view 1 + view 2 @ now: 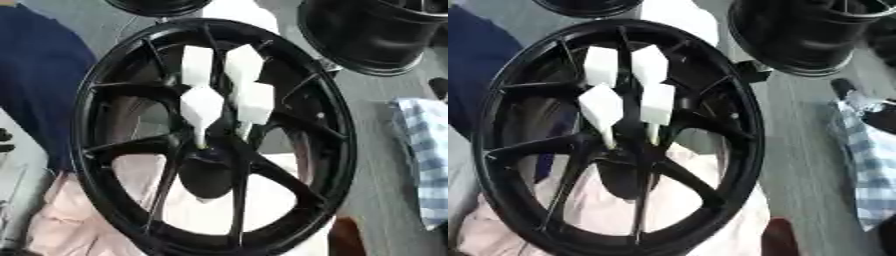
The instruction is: Pull the pin out of the wheel hub.
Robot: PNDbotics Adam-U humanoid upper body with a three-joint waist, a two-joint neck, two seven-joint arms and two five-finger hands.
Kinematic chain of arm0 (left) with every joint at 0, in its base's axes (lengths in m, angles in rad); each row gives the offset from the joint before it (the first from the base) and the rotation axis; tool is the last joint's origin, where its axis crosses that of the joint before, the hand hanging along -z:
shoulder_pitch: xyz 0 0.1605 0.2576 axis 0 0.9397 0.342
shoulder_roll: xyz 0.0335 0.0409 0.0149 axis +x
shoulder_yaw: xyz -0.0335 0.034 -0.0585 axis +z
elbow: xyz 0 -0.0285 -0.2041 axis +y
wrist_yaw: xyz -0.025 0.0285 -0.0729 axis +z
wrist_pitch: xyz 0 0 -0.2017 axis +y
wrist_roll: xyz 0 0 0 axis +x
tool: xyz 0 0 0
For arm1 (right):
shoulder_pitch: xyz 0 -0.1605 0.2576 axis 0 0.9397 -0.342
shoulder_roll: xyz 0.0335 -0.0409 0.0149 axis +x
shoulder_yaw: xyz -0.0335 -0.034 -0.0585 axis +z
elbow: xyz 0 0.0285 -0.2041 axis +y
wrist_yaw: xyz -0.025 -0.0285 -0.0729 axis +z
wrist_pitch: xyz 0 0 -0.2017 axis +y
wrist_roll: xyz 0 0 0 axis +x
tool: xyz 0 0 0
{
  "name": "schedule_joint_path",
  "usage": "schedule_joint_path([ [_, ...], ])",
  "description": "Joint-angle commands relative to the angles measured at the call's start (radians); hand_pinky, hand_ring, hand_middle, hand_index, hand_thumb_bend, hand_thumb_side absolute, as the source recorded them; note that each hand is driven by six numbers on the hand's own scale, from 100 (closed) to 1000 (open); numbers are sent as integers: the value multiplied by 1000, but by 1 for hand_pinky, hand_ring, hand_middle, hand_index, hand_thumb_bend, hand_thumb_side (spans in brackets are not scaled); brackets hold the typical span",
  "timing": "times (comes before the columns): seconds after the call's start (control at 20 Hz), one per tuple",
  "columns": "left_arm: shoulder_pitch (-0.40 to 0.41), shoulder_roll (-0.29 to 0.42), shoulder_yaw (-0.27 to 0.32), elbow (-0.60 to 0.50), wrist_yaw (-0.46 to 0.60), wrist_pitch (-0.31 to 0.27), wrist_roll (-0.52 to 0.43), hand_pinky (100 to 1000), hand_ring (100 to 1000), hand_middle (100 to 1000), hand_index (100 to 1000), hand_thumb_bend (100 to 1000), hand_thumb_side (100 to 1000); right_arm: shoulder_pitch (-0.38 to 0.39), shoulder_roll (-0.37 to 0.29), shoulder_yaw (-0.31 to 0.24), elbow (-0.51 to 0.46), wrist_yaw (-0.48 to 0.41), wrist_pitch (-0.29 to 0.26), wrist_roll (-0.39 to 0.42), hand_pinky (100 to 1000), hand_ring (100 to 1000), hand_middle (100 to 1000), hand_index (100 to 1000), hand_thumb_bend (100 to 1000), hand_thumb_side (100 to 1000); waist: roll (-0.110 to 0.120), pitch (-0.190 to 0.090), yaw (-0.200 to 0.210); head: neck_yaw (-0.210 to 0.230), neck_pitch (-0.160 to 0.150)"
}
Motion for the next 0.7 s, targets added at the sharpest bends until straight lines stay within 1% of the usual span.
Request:
schedule_joint_path([
  [0.05,-6,32,6,-26,-8,1,-1,539,569,473,665,100,865,-46,-112,51,-26,48,-1,45,812,759,659,761,543,262,6,-10,-2,-1,-24],
  [0.15,-7,33,6,-28,-9,2,-1,539,569,473,665,100,865,-87,-160,80,-26,77,7,74,817,759,661,762,542,268,6,-7,-1,-1,-28],
  [0.2,-7,32,6,-28,-9,2,-1,539,569,473,665,100,865,-101,-185,86,-26,92,12,90,817,759,661,762,542,268,8,-6,-1,-1,-30],
  [0.35,-8,27,7,-29,-7,3,-1,540,569,473,665,100,866,-117,-262,70,-26,137,21,137,826,760,664,762,539,280,14,-4,-1,-3,-32],
  [0.4,-12,26,2,-31,-8,2,-4,540,569,473,665,100,866,-129,-289,74,-26,150,16,154,828,760,664,762,539,282,11,-1,9,-18,-36],
  [0.45,-16,23,-3,-32,-9,2,-8,540,569,473,665,100,866,-147,-314,89,-26,163,6,169,830,760,665,762,538,283,8,1,22,-30,-40],
  [0.55,-22,20,-7,-34,-10,2,-12,540,569,473,665,100,867,-192,-365,130,-26,169,-21,200,831,760,666,762,539,288,6,5,35,-44,-46],
  [0.7,-29,16,-11,-37,-12,2,-17,540,570,473,665,100,867,-266,-440,174,-26,137,-46,247,832,760,658,762,539,292,5,12,48,-59,-57],
])
